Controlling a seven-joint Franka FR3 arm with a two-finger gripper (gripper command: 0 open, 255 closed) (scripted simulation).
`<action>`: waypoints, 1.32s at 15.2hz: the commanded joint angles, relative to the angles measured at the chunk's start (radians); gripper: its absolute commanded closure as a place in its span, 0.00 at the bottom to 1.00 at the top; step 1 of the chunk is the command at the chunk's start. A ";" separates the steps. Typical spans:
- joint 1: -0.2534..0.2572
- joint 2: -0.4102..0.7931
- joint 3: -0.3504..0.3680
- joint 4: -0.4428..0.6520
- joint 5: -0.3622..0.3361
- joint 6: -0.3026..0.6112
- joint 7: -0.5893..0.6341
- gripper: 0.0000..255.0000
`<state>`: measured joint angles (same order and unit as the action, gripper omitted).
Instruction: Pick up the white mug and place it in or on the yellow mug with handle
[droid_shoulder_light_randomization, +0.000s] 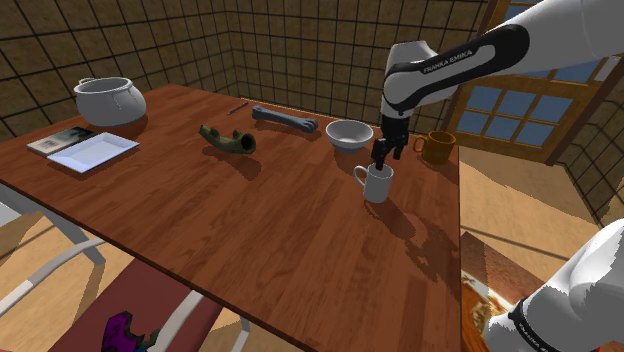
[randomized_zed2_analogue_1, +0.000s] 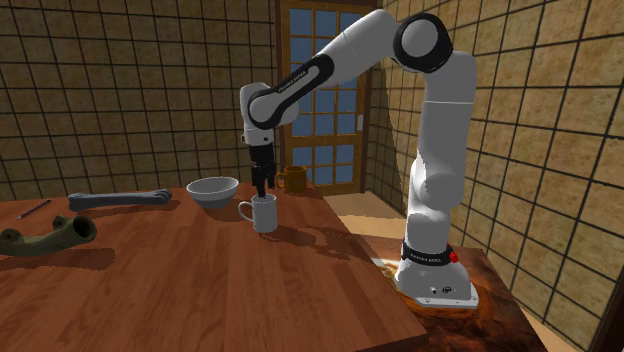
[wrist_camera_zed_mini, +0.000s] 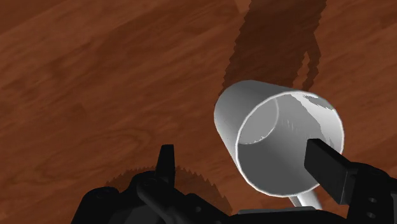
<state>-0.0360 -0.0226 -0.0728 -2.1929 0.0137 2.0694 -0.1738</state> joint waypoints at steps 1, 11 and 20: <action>0.000 0.008 0.000 -0.020 0.001 0.029 -0.001 0.00; 0.000 0.021 0.000 -0.041 0.002 0.063 -0.002 0.00; 0.000 0.021 0.000 -0.041 0.002 0.063 -0.002 1.00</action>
<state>-0.0359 -0.0011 -0.0728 -2.2342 0.0161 2.1326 -0.1758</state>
